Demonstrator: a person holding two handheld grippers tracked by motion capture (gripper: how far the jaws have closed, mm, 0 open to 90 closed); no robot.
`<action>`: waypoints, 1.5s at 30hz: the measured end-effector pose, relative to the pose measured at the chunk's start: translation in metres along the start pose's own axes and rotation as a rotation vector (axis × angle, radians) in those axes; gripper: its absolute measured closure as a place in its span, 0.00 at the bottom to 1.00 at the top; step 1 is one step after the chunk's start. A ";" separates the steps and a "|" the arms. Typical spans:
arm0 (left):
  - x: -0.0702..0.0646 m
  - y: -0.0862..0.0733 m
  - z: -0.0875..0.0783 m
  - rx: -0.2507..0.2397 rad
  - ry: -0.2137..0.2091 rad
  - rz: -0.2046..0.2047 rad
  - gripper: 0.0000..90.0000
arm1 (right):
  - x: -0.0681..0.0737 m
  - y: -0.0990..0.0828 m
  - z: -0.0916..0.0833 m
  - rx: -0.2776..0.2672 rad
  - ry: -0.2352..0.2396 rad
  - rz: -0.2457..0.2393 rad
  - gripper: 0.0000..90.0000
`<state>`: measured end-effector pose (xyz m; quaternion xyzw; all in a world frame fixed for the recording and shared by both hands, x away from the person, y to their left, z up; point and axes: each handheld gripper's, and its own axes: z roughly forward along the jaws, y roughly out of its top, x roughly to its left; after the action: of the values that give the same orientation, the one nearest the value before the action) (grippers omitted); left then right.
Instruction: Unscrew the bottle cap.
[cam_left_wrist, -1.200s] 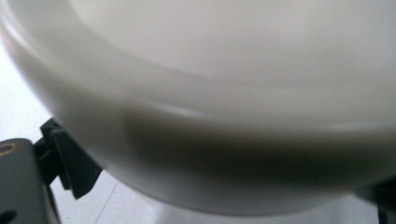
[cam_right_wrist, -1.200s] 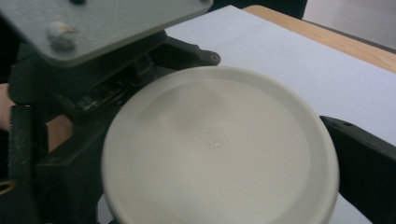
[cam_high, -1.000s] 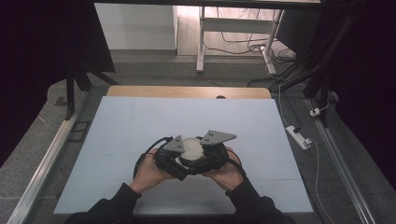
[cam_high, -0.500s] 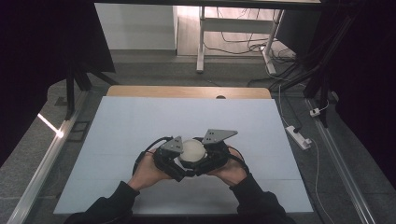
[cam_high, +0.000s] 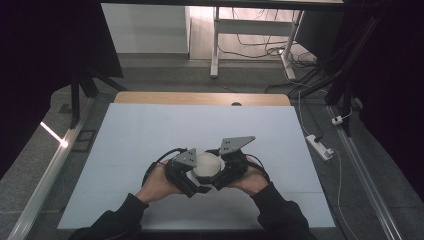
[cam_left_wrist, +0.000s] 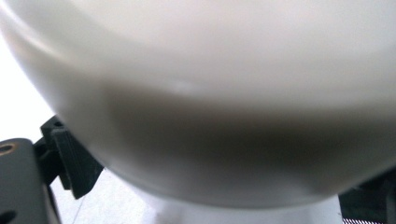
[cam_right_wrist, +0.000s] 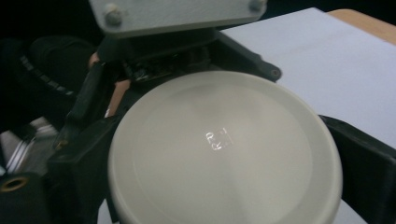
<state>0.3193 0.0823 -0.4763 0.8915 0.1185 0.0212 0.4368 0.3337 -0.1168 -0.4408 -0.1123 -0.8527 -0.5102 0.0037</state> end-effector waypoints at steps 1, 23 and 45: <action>0.000 0.000 -0.001 -0.005 0.006 -0.005 0.08 | 0.001 0.001 0.000 -0.001 -0.020 0.005 0.00; -0.001 0.003 -0.005 -0.012 0.176 -0.115 0.08 | 0.021 0.007 0.007 -0.038 -0.320 0.085 0.07; -0.002 0.003 -0.006 0.000 -0.018 0.008 0.08 | 0.000 0.002 -0.012 -0.022 0.041 -0.063 0.08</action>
<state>0.3171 0.0851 -0.4700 0.8920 0.1112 0.0150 0.4379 0.3332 -0.1263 -0.4331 -0.0749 -0.8500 -0.5215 0.0041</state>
